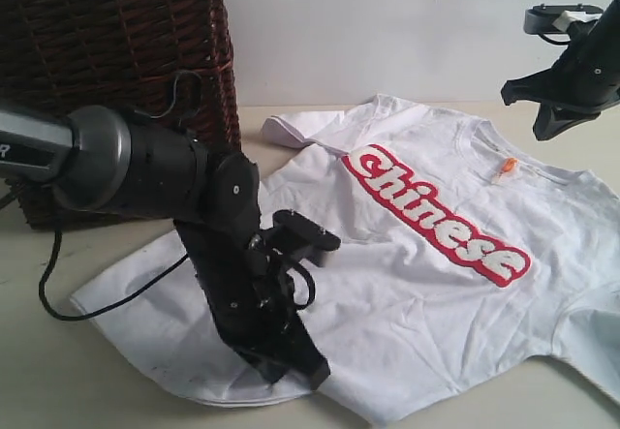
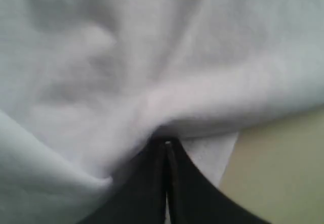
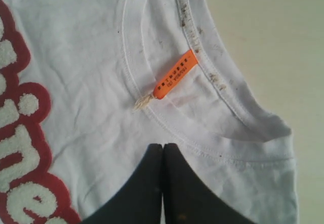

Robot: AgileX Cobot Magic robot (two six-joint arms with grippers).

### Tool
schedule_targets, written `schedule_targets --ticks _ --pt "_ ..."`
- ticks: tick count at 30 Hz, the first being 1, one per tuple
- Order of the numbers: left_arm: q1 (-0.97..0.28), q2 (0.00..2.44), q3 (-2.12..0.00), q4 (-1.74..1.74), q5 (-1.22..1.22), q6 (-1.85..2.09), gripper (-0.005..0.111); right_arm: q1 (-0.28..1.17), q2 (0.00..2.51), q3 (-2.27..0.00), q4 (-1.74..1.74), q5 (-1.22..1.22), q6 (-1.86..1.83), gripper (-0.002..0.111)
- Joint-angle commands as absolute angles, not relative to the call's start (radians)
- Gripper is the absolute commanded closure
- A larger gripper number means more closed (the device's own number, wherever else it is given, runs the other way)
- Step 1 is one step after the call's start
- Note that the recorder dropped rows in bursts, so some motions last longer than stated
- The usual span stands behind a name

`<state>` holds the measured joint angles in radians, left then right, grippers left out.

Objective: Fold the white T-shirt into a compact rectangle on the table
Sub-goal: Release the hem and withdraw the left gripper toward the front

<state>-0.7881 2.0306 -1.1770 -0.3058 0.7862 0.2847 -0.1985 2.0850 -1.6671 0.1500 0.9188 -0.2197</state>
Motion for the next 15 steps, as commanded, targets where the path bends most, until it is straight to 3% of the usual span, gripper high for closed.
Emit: schedule_targets --ticks 1,15 --pt "-0.864 1.931 -1.048 -0.274 0.92 0.314 0.107 -0.197 2.085 -1.662 0.159 0.901 -0.24 0.108" --pt "-0.869 1.779 -0.862 -0.409 0.982 0.422 0.107 -0.197 2.085 -1.662 0.185 0.903 -0.243 0.108"
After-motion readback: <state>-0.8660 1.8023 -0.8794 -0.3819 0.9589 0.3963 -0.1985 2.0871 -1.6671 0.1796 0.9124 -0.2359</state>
